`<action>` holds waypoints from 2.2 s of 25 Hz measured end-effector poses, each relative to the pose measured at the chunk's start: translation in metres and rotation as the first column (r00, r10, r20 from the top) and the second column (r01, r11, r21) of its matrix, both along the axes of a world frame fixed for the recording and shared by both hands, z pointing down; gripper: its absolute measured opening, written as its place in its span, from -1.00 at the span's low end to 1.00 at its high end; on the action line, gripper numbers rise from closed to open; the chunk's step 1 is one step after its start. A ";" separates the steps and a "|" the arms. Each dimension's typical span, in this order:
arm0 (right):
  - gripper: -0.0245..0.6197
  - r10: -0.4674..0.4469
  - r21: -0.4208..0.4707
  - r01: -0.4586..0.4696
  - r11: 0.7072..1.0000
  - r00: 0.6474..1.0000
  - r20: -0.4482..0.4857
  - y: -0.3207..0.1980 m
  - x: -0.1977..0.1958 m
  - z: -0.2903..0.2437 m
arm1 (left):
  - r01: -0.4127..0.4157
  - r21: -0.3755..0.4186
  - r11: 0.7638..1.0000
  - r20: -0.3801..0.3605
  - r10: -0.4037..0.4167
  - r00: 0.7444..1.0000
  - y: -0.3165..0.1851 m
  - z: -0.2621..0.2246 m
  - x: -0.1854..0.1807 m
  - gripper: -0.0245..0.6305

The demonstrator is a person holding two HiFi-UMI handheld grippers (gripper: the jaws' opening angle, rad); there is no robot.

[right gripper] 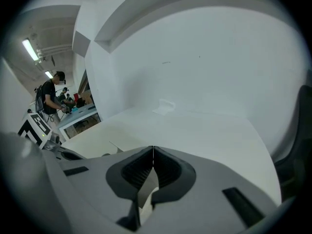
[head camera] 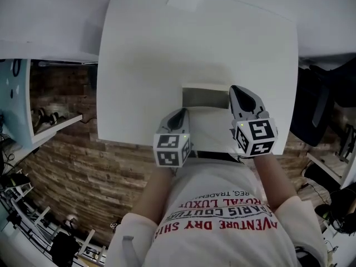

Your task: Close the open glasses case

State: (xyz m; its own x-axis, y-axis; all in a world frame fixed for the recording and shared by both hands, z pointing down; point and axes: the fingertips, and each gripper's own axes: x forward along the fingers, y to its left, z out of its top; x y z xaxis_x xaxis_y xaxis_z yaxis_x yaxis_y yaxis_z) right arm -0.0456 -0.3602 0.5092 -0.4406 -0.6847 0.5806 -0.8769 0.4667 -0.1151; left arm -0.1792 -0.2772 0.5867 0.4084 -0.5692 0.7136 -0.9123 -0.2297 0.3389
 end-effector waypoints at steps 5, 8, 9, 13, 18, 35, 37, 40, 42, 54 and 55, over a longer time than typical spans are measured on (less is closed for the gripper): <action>-0.89 0.003 -0.071 -0.005 0.997 1.000 -0.017 -0.008 0.003 0.021 | 0.000 -0.006 1.000 -0.015 0.000 1.000 0.000 0.001 0.000 -0.91; -0.89 0.005 -0.080 -0.006 0.997 1.000 -0.012 -0.004 0.002 0.025 | -0.002 -0.006 1.000 -0.018 0.002 1.000 0.000 0.000 0.000 -0.91; -0.89 0.007 -0.079 -0.008 0.997 1.000 -0.007 -0.003 0.002 0.025 | -0.003 -0.006 1.000 -0.018 0.003 1.000 -0.001 0.000 -0.001 -0.91; -0.89 0.021 -0.087 -0.020 0.996 1.000 0.010 0.002 0.002 0.027 | -0.001 -0.007 1.000 -0.011 0.001 1.000 -0.001 0.000 -0.002 -0.91; -0.89 0.023 -0.114 -0.020 0.993 1.000 0.018 0.016 0.002 0.036 | 0.001 -0.006 1.000 -0.007 -0.001 1.000 0.000 0.000 -0.001 -0.91; -0.89 -0.009 -0.126 0.012 0.992 1.000 0.030 0.037 0.001 0.043 | 0.020 0.004 1.000 0.001 -0.020 1.000 0.000 0.000 -0.001 -0.91; -0.89 -0.017 -0.135 0.021 0.991 0.999 0.027 0.041 0.001 0.044 | 0.021 0.004 1.000 -0.001 -0.021 1.000 0.001 0.000 0.000 -0.91; -0.89 -0.031 -0.150 0.033 0.988 0.999 0.019 0.047 0.000 0.049 | 0.025 0.003 1.000 -0.003 -0.025 1.000 0.001 0.000 -0.001 -0.91; -0.89 -0.031 -0.151 0.034 0.988 0.999 0.020 0.049 -0.001 0.050 | 0.032 0.003 0.999 -0.009 -0.032 0.999 0.001 0.000 -0.001 -0.91; -0.89 -0.040 -0.147 0.039 0.988 0.999 -0.002 0.049 -0.002 0.054 | 0.030 -0.027 0.999 -0.006 -0.030 1.000 0.010 -0.002 -0.001 -0.91; -0.89 -0.038 -0.140 0.038 0.989 0.999 0.001 0.048 -0.002 0.051 | 0.027 -0.016 1.000 -0.003 -0.027 1.000 0.008 -0.006 -0.001 -0.91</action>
